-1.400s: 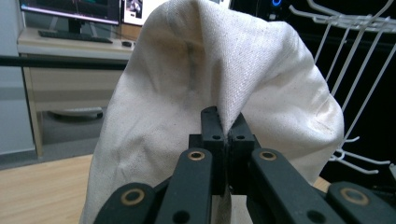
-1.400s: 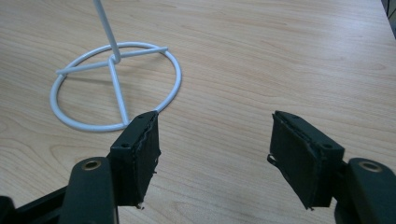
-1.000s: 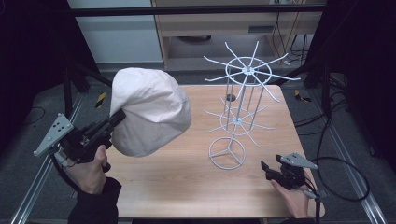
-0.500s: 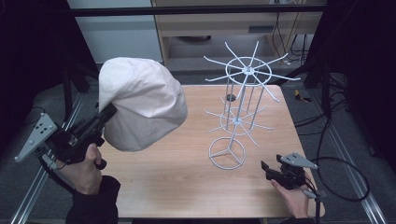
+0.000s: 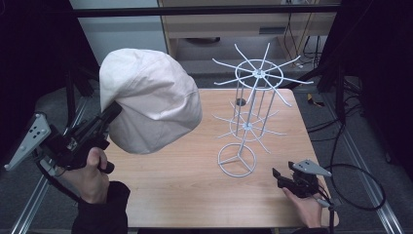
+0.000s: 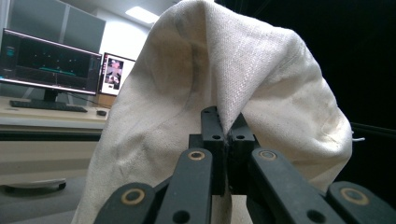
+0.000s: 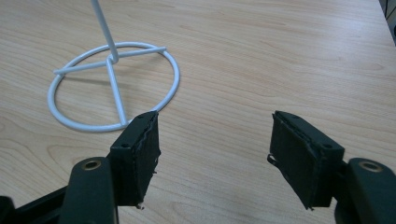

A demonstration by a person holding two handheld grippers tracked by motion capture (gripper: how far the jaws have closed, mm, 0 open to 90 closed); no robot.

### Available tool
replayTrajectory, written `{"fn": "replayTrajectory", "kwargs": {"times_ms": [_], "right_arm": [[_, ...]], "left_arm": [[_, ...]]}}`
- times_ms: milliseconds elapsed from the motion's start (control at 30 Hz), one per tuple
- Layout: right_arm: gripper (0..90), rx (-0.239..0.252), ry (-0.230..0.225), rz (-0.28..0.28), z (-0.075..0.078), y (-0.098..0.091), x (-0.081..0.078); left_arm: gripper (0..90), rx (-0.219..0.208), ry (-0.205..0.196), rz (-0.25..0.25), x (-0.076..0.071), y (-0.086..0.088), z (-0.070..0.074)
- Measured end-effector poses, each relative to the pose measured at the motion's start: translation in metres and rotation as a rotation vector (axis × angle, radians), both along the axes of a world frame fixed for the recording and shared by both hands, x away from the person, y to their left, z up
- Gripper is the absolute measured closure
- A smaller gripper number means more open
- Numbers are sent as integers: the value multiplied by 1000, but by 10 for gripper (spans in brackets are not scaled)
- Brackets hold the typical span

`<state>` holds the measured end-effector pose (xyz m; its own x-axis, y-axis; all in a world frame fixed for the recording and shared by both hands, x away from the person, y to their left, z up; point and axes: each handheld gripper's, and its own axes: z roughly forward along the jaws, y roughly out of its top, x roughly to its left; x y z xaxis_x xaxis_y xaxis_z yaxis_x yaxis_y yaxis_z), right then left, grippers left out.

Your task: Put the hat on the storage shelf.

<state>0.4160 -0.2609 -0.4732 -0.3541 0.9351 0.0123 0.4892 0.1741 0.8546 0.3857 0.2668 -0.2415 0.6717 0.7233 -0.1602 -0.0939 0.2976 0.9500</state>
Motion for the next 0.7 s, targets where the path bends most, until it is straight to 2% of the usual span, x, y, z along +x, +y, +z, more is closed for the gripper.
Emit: {"fn": "replayTrajectory", "kwargs": {"times_ms": [433, 700], "right_arm": [[331, 3, 0, 2, 0, 1, 0], [331, 11, 4, 1, 1, 1, 0]], "left_arm": [[885, -28, -30, -33, 2, -14, 16], [884, -24, -36, -45, 7, -26, 21]]}}
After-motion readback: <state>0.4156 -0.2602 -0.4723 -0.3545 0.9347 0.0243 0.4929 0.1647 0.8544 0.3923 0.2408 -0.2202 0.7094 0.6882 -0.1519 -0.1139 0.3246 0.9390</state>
